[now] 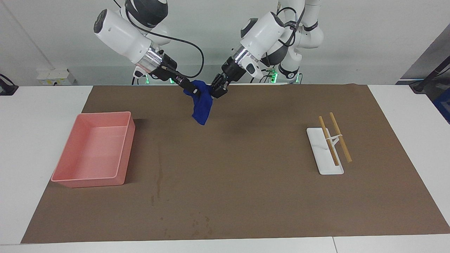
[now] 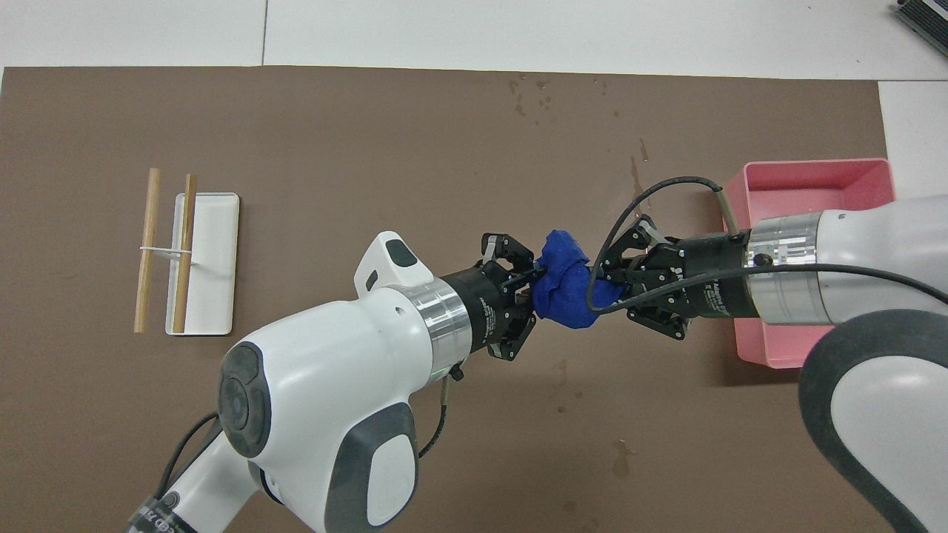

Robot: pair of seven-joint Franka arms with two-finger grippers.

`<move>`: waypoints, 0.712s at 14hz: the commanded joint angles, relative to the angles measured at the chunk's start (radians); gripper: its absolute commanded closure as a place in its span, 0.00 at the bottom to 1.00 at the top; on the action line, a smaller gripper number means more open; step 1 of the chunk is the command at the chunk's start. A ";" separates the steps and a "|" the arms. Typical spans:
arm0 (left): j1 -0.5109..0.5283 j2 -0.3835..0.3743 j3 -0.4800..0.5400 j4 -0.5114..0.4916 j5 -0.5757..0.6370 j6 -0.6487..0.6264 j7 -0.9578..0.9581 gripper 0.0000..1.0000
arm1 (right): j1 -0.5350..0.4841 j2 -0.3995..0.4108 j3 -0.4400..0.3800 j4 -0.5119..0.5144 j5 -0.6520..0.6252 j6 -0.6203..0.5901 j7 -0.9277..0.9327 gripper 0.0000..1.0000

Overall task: Wipe water with towel using both arms
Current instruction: 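Grasp the cloth with the right gripper and open the left gripper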

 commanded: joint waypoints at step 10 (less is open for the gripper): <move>-0.008 -0.007 0.014 0.008 -0.018 0.023 0.002 0.00 | -0.005 -0.013 0.014 -0.015 -0.060 -0.004 -0.045 1.00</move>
